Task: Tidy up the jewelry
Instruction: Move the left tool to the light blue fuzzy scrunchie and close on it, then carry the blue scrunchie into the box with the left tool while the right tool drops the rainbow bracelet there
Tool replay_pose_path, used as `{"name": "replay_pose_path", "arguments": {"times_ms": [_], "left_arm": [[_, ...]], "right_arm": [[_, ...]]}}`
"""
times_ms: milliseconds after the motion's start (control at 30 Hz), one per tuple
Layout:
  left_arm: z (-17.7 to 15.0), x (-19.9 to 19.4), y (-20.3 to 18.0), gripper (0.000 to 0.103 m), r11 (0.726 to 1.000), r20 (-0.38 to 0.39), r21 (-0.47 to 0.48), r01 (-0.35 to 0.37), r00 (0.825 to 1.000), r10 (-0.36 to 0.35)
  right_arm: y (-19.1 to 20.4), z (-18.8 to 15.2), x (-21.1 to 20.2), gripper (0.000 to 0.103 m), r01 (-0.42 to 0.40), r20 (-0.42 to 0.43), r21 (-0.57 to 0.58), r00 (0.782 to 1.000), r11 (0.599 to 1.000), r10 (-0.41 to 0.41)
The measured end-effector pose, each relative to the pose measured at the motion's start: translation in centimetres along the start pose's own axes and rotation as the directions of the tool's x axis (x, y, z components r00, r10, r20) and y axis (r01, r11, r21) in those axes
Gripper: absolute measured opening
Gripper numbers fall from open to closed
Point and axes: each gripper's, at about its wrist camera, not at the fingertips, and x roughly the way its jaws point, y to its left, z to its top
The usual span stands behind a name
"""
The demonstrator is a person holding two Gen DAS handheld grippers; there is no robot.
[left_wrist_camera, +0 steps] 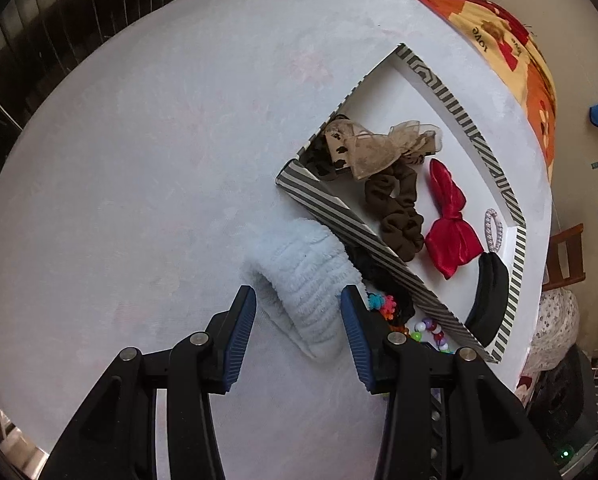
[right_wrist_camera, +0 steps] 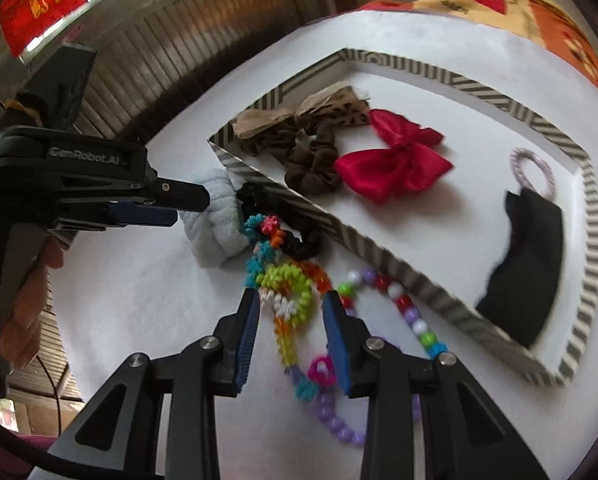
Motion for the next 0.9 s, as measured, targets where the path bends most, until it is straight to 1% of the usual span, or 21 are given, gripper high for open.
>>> {"name": "replay_pose_path", "arguments": {"times_ms": [67,133,200,367,433,467,500,533,567,600,633,667,733,833,900], "left_arm": [[0.2,0.2,0.0,0.036,1.000,-0.002,-0.010,-0.002,1.000,0.002],[0.2,0.5,-0.2,0.037,1.000,-0.003,-0.015,-0.007,1.000,0.007],[0.2,0.7,-0.2,0.037,1.000,-0.005,-0.023,-0.018,1.000,0.018],[0.2,0.9,-0.1,0.037,0.999,-0.007,-0.039,-0.026,1.000,0.026],[0.3,1.1,-0.1,0.037,0.999,-0.013,-0.042,-0.029,1.000,0.028],[0.3,1.1,-0.2,0.037,0.999,-0.014,-0.042,-0.031,0.999,0.031],[0.2,1.1,-0.3,0.037,0.999,-0.011,-0.037,-0.034,0.999,0.033],[0.1,1.1,-0.4,0.037,0.999,-0.005,-0.024,-0.042,0.999,0.042],[0.1,1.0,-0.4,0.032,0.999,0.000,-0.019,-0.040,0.999,0.040],[0.0,0.9,-0.5,0.028,0.999,0.004,-0.017,-0.033,0.999,0.033],[-0.1,0.7,-0.5,0.021,1.000,0.012,-0.011,-0.026,1.000,0.026],[-0.2,0.3,-0.4,0.015,1.000,0.019,-0.002,-0.021,1.000,0.021],[-0.4,-0.4,-0.3,0.012,1.000,0.023,0.012,-0.015,1.000,0.015],[-0.7,-1.5,-0.3,0.011,1.000,0.033,0.028,0.003,0.999,-0.004],[-0.8,-2.5,-0.5,0.011,0.999,0.048,0.049,0.010,0.999,-0.013]], "right_arm": [[-0.1,0.4,0.4,0.035,-0.007,0.013,-0.006,1.000,1.000,0.007],[-0.2,0.9,0.7,0.034,-0.018,0.004,-0.007,1.000,1.000,0.018],[0.2,1.2,0.8,0.034,-0.012,0.000,-0.030,1.000,0.999,0.012],[1.5,0.9,0.8,0.034,-0.010,0.002,-0.096,1.000,0.995,0.010],[1.6,0.7,1.5,0.034,0.012,-0.019,-0.109,1.000,0.994,-0.015],[1.4,0.6,1.7,0.034,0.010,-0.027,-0.106,1.000,0.994,-0.013],[1.3,0.5,1.9,0.034,0.005,-0.030,-0.100,1.000,0.995,-0.008],[1.4,0.4,1.9,0.030,0.003,-0.021,-0.103,1.000,0.995,-0.006],[1.3,0.4,1.9,0.023,-0.005,-0.031,-0.095,1.000,0.995,0.002],[1.3,0.4,1.9,0.021,-0.007,-0.031,-0.089,1.000,0.996,0.005],[1.2,0.5,1.6,0.019,-0.008,-0.024,-0.082,1.000,0.997,0.006],[1.1,0.4,1.2,0.016,-0.008,-0.017,-0.076,1.000,0.997,0.007],[0.8,0.4,0.0,0.013,-0.025,0.008,-0.051,1.000,0.998,0.026],[0.6,0.4,-2.1,0.013,-0.053,0.055,-0.021,0.997,0.998,0.054],[0.3,0.7,-3.2,0.013,-0.051,0.081,-0.013,0.995,0.999,0.051]]}}
